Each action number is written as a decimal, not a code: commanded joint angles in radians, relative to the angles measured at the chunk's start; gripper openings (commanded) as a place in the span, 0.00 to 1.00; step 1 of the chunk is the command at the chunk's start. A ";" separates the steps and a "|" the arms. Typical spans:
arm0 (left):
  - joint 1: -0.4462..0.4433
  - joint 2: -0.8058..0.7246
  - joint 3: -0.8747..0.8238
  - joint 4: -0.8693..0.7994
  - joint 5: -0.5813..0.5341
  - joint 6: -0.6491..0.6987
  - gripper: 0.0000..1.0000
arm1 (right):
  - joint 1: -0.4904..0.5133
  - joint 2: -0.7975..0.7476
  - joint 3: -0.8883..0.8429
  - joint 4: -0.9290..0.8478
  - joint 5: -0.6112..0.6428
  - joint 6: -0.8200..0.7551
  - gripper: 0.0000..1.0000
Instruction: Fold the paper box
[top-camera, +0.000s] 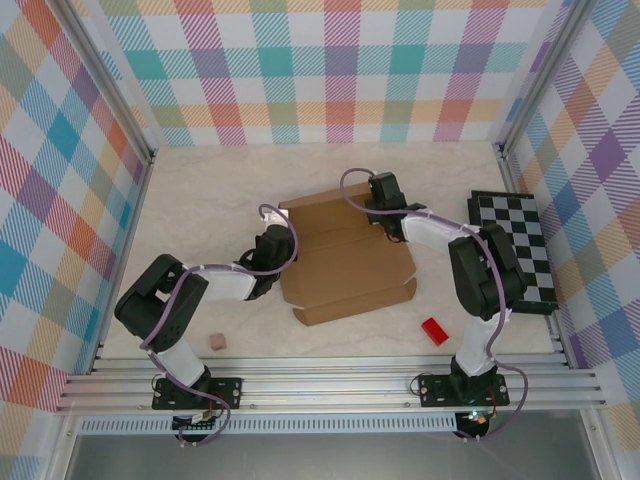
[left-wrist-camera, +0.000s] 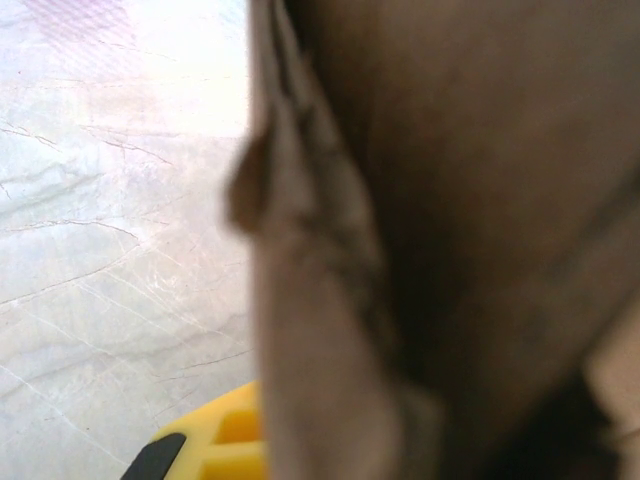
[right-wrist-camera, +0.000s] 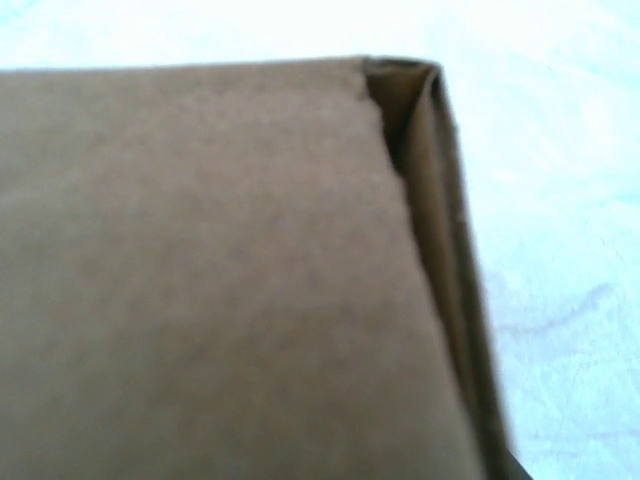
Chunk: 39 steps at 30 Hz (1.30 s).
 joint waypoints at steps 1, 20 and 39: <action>-0.024 0.026 0.017 -0.055 0.026 0.000 0.00 | 0.008 -0.003 -0.045 -0.093 0.109 0.076 0.09; -0.024 0.051 0.013 -0.045 0.036 -0.013 0.00 | 0.008 -0.051 -0.209 0.112 -0.189 0.138 0.35; -0.024 0.087 0.001 -0.016 0.002 0.030 0.00 | -0.103 -0.327 -0.418 0.079 -0.397 0.150 0.73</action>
